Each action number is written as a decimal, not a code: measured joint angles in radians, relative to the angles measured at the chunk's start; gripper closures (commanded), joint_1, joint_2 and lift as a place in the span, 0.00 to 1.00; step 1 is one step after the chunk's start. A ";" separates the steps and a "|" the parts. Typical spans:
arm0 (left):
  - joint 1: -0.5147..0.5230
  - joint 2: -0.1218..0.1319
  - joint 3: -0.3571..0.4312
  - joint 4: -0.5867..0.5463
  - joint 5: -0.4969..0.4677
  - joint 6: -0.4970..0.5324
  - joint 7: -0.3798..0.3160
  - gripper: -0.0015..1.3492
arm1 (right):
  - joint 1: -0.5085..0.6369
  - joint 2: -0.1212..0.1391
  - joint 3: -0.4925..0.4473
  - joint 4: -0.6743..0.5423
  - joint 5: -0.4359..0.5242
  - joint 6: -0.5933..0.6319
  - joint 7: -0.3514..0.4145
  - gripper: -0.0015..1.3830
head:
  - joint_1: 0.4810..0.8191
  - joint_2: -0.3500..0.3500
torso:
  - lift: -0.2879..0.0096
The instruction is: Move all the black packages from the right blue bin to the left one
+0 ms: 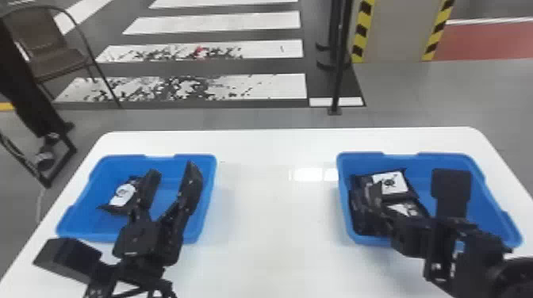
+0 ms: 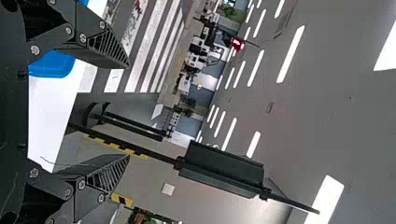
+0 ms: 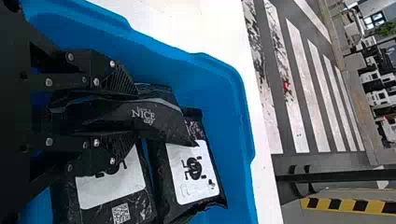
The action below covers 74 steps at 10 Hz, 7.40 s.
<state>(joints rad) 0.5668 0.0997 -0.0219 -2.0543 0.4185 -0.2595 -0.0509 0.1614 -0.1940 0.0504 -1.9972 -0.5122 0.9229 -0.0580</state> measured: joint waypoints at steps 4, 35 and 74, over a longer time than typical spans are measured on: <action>-0.002 0.000 -0.001 0.006 0.006 -0.008 0.000 0.30 | 0.065 0.001 -0.072 -0.078 -0.033 -0.030 0.000 0.84 | 0.63 0.60 | 0.45; -0.276 0.012 0.185 0.321 -0.180 0.059 0.026 0.73 | -0.185 -0.099 0.208 0.256 -0.457 -0.359 0.591 0.12 | 0.63 1.00 | 0.45; -0.092 0.039 -0.228 0.013 0.329 -0.077 -0.016 0.20 | -0.210 -0.072 0.186 0.298 -0.661 -0.278 0.544 0.86 | 0.63 0.80 | 0.45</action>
<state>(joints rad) 0.4749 0.1387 -0.2495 -2.0411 0.7479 -0.3363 -0.0672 -0.0482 -0.2658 0.2365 -1.6991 -1.1730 0.6447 0.4862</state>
